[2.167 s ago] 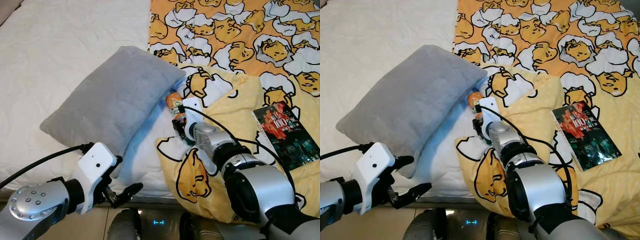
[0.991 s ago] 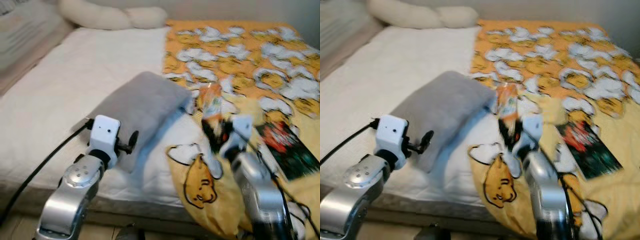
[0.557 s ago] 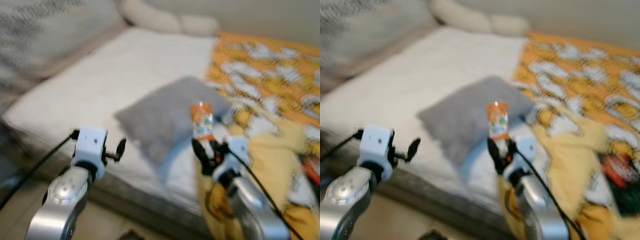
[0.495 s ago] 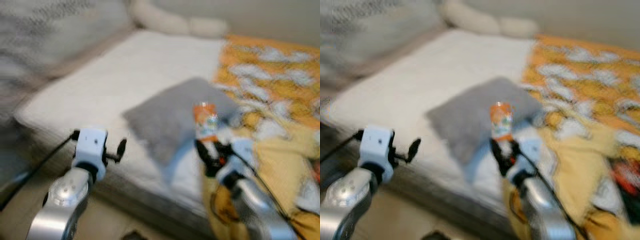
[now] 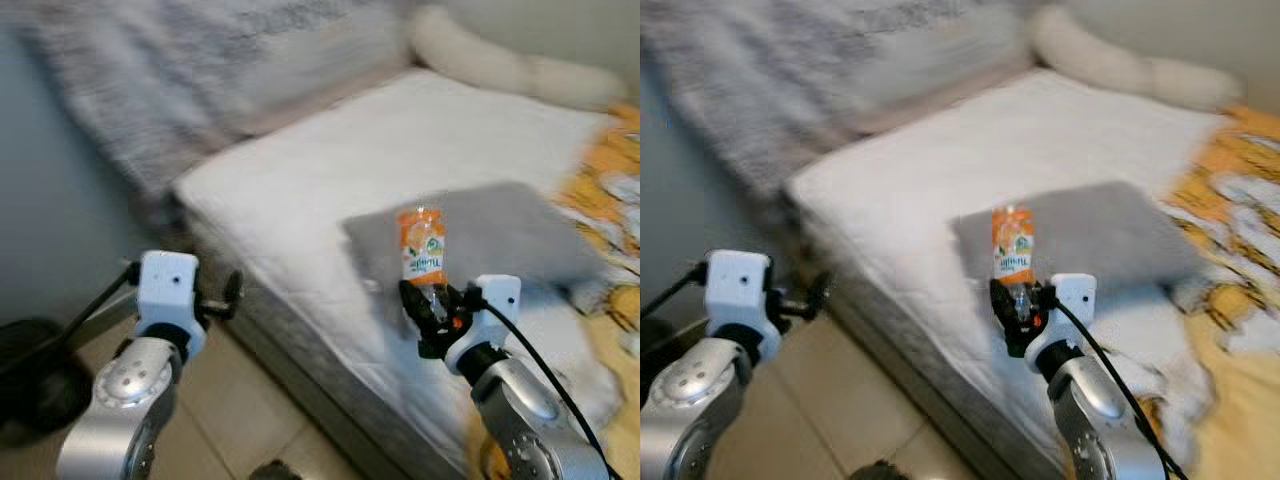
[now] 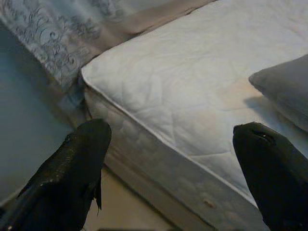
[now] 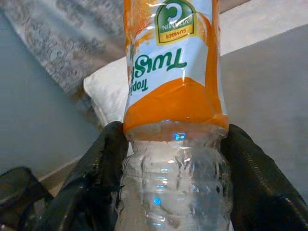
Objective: Clean up the room
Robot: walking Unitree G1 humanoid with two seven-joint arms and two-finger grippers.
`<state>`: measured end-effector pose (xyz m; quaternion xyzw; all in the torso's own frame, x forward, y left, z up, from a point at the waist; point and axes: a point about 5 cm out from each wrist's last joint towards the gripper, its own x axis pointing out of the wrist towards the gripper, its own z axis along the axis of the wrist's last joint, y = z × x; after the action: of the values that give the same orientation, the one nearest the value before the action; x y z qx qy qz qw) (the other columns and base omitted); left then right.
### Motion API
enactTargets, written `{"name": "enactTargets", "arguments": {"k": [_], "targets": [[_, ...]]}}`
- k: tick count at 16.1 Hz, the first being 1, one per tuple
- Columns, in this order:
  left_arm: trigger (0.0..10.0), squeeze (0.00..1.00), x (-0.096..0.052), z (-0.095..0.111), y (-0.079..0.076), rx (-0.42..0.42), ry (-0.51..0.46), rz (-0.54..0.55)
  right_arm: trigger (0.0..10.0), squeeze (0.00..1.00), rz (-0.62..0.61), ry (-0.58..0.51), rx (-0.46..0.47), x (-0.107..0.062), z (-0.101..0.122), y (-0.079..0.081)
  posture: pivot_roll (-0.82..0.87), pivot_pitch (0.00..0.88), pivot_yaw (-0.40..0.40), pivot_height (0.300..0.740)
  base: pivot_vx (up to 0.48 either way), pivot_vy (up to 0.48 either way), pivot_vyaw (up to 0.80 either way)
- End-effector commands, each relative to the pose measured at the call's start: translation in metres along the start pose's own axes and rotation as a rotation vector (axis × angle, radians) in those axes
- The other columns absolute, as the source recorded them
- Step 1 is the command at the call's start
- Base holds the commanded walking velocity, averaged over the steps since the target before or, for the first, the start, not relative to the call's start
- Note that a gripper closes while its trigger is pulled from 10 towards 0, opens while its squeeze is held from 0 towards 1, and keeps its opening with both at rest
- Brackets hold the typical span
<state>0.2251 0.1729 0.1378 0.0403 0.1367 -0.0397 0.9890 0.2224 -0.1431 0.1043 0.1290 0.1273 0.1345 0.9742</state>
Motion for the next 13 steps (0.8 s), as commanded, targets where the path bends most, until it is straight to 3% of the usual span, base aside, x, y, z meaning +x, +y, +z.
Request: {"name": "enactTargets", "arguments": {"k": [1,4,6,9,13], "targets": [[10.0,1.00,0.002,0.006,0.001,-0.015,-0.008,-0.011,10.0,0.00,0.008,0.020,0.028,0.001,-0.002,0.006,0.00,0.000,0.011,0.740,0.000,0.000,0.80],[10.0,1.00,0.008,0.007,0.006,0.012,-0.011,0.002,10.0,0.00,-0.024,0.036,0.048,0.003,-0.007,0.007,0.00,0.000,0.006,0.740,0.000,0.000,0.80],[10.0,1.00,0.011,0.013,0.008,0.096,-0.048,0.029,10.0,0.00,-0.016,0.039,0.045,0.007,-0.007,0.008,0.02,0.000,0.011,0.740,0.000,0.000,0.80],[10.0,1.00,0.018,0.017,0.001,0.052,-0.076,0.031,10.0,0.00,-0.013,0.031,0.013,0.014,-0.002,0.004,0.00,0.000,0.031,0.740,0.000,0.000,0.80],[10.0,1.00,0.024,0.018,-0.008,0.084,-0.082,-0.016,10.0,0.00,-0.001,0.035,-0.016,0.023,0.005,-0.001,-0.01,0.000,0.038,0.740,0.000,0.000,0.80]]}}
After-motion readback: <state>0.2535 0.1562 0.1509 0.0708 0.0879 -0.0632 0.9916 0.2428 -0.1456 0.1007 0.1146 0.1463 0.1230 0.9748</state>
